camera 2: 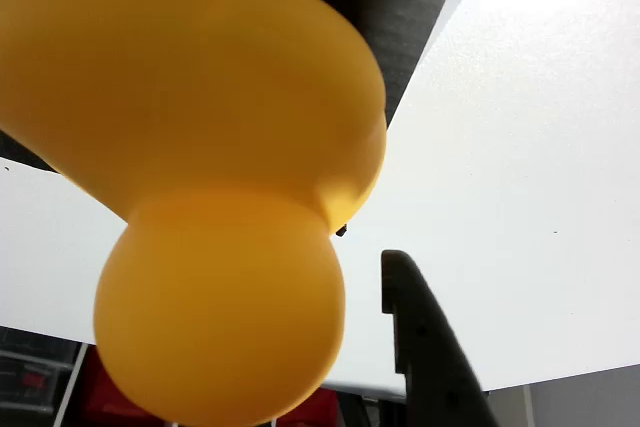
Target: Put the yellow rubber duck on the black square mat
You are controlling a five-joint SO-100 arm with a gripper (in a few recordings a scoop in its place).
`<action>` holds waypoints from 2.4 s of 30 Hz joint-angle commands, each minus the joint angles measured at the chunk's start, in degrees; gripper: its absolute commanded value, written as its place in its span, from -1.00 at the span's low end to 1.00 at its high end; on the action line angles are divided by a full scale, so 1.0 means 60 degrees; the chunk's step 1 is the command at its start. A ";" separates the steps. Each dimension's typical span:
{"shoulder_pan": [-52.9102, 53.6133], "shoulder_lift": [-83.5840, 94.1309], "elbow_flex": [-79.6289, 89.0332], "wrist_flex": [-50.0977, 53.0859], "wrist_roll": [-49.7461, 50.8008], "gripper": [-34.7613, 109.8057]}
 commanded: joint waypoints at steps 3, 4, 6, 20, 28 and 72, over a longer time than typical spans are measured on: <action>-0.0308 0.1113 -0.0293 0.0190 -0.0015 0.19; -0.0308 0.1304 -0.0278 0.0205 -0.0015 0.19; -0.0322 0.1597 -0.0278 0.0601 -0.0015 0.19; -0.0337 0.3999 -0.0249 0.3340 0.0103 0.19; -0.0308 0.6680 0.1641 0.3340 0.0146 0.19; 0.5669 1.8765 1.7842 -0.5068 0.0439 -0.38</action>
